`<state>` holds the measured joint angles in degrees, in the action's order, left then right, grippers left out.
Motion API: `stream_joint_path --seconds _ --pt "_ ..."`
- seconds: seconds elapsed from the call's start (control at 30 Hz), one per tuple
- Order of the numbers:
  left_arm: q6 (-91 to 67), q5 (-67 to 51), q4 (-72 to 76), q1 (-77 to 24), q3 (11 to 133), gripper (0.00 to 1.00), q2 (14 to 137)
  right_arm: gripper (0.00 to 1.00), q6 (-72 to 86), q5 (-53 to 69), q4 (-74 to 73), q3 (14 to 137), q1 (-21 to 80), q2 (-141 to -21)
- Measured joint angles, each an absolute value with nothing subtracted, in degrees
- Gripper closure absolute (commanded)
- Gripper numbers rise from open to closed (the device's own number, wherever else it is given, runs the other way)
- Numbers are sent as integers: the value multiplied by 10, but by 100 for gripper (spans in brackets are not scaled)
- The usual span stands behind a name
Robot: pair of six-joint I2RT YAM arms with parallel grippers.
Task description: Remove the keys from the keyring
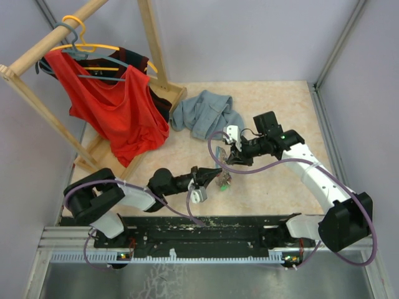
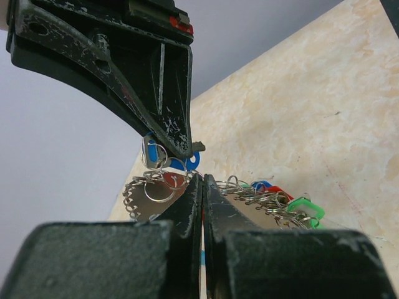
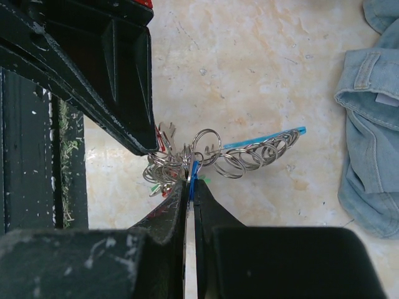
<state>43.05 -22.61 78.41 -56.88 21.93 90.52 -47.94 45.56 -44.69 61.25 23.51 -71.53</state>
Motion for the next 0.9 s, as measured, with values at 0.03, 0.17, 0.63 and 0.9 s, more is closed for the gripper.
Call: stream_joint_path --seconds 0.03,0.17,0.63,0.9 --pt "435 -223 780 -569 219 100 905 100 -479 454 -447 613 235 -715" --pt "448 -211 769 -570 219 100 902 100 -479 448 -446 613 235 -715" --pt "465 -179 755 -570 216 100 888 100 -473 431 -443 613 235 -715" --pt "466 -163 761 -570 206 100 888 100 -464 428 -441 613 235 -715"
